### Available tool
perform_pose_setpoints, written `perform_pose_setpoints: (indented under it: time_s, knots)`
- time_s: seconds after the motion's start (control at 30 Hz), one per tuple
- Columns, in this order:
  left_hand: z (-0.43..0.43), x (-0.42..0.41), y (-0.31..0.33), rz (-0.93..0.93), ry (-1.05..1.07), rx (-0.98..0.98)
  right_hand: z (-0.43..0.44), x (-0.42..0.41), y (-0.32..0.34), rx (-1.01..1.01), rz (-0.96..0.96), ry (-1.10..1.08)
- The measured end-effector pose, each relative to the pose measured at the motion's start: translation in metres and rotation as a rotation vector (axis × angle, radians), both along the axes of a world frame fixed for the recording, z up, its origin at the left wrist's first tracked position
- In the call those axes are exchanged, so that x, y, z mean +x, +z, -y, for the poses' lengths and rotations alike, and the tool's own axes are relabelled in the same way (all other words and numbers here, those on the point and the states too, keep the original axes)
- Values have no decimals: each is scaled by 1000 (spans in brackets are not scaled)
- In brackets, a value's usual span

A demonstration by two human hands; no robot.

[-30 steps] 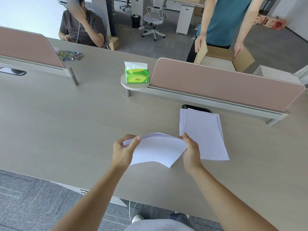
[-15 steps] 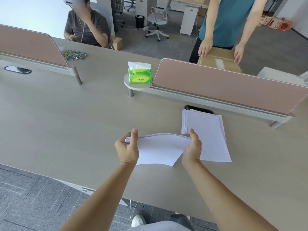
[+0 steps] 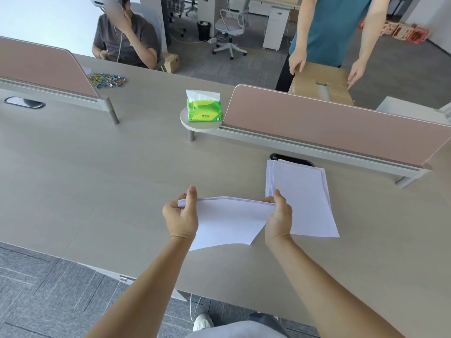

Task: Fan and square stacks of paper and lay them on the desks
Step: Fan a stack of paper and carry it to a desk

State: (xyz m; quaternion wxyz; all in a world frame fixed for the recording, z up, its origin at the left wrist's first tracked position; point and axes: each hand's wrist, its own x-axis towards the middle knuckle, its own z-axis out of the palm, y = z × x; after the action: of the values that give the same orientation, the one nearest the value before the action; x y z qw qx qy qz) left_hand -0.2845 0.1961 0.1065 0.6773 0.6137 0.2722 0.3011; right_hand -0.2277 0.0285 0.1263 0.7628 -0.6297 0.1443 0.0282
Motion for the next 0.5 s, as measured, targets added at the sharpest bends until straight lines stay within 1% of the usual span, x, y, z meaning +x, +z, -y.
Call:
perform_pose_setpoints:
  time_s: [0.17,0.27,0.4,0.5]
  knots:
    - [-11,-2,-6,-52,-73,-44,8,0,-5,-137,184,177]
    - [-15,-3,-8,-112,-129,-64,10,2,-8,-175,177,200]
    - [-15,-3,-3,-166,-140,-72,9,3,-9,-209,175,205]
    - [-14,-4,-1,-182,-146,-83,9,1,-6,-186,189,246]
